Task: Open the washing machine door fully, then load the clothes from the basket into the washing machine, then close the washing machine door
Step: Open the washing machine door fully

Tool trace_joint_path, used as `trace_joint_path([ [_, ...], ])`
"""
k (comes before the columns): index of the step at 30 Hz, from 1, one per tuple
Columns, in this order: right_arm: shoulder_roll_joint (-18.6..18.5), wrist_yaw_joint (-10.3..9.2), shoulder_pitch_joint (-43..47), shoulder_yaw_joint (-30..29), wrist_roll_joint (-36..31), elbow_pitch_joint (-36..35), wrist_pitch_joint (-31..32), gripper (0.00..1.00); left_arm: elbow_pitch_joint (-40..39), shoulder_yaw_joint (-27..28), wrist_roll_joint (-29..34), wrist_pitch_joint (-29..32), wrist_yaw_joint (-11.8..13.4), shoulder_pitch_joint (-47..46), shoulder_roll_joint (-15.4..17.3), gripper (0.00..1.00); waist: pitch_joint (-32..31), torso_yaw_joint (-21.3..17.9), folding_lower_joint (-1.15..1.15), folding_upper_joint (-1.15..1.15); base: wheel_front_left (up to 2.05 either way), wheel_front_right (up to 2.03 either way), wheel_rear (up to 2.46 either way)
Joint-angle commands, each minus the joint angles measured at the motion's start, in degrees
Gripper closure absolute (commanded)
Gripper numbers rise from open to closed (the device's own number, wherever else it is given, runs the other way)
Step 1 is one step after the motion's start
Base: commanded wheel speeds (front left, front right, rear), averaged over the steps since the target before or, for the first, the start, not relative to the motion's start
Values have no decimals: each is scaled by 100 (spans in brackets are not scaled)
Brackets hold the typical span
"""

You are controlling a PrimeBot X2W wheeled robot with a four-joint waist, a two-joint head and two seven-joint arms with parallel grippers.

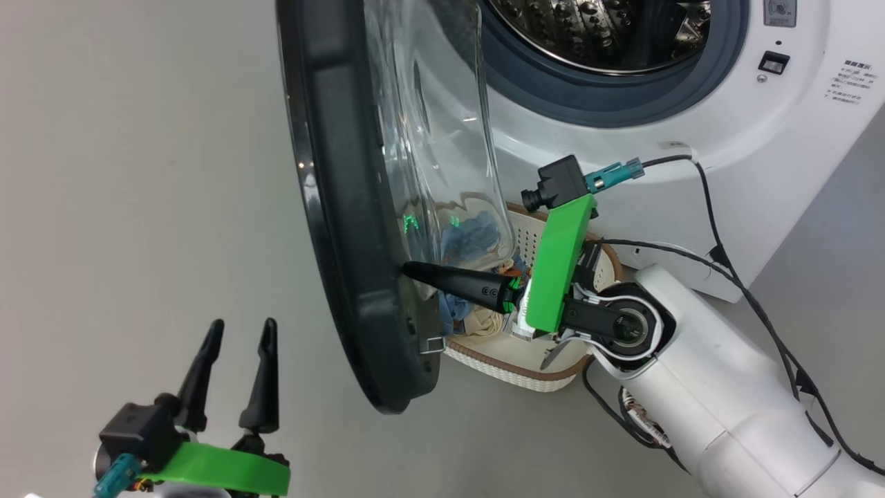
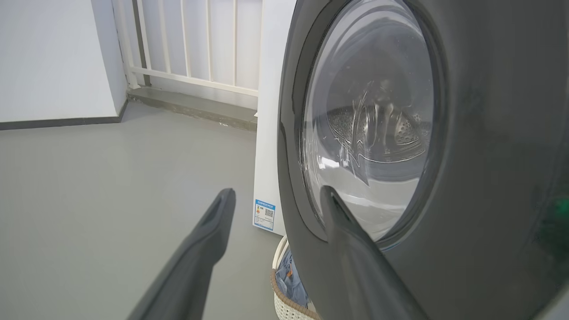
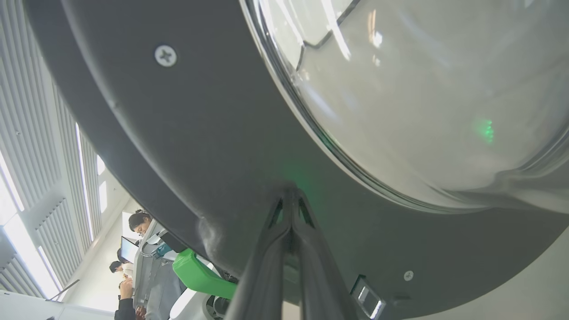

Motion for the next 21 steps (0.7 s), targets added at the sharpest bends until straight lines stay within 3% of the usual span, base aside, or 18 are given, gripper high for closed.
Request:
trace_joint_path([
  [1,250,10,-129,103,-4,-140,-50,100,-100,244,82,-46,-18,-136,63,0,12,6,0,0,0,0,0],
  [21,585,10,-333,359,57,-51,-145,100,-97,553,125,-46,-18,-126,10,0,99,50,0,0,0,0,0],
])
